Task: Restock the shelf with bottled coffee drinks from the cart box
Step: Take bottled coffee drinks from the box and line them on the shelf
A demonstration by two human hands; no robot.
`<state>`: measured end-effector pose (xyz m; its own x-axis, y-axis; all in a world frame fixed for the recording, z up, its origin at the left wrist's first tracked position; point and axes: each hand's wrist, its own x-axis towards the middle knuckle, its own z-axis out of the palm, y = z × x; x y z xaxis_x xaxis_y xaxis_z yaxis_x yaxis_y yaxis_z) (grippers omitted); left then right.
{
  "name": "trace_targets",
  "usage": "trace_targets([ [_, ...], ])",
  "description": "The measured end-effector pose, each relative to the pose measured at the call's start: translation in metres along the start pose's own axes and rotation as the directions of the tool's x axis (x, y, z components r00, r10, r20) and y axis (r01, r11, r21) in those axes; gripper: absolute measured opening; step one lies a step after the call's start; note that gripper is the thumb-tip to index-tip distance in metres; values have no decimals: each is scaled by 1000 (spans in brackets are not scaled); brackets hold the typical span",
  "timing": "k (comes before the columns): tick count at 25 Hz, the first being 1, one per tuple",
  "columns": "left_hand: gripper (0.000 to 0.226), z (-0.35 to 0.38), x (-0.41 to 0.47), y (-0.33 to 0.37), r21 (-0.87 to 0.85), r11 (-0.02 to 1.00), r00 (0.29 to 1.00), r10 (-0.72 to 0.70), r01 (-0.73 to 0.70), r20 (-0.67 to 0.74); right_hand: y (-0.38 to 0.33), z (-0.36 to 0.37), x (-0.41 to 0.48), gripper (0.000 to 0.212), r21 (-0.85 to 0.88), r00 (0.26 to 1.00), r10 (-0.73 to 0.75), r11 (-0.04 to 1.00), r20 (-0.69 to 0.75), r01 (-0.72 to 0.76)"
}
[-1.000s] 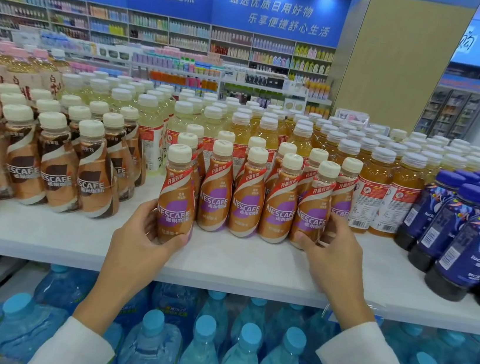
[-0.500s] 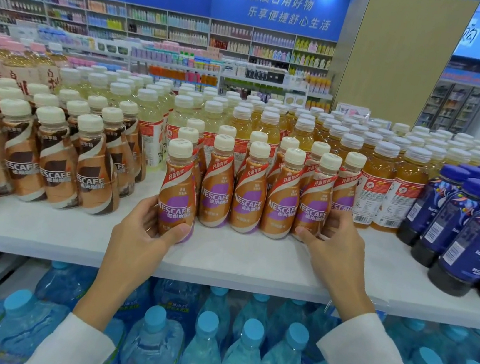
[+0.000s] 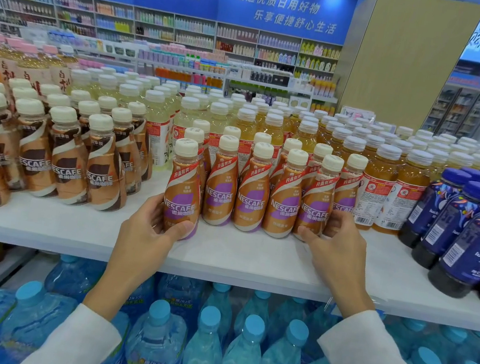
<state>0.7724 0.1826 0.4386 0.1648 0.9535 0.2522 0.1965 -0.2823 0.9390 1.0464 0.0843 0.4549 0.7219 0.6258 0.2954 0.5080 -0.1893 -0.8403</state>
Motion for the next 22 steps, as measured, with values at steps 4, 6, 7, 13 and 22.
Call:
trace_targets([
  [4, 67, -2, 2, 1, 7, 1000, 1000, -25, 25, 17, -1, -5, -2, 60, 38, 1000, 19, 999, 19, -20],
  [6, 67, -1, 0, 0, 33, 999, 1000, -24, 23, 12, -2, -7, -4, 61, 52, 999, 20, 998, 38, -22],
  [7, 66, 0, 0, -1, 53, 998, 1000, -19, 19, 4, -2, -8, -5, 61, 54, 999, 18, 998, 41, -20],
  [13, 64, 1, 1, 1, 73, 997, 1000, -21, 21, -2, -2, -4, -5, 61, 35, 999, 35, 999, 41, -37],
  [22, 58, 5, -23, 3, 171, 985, 995, 54, -39, -83, 8, -8, -16, 52, -11, 998, -21, 1000, 58, 22],
])
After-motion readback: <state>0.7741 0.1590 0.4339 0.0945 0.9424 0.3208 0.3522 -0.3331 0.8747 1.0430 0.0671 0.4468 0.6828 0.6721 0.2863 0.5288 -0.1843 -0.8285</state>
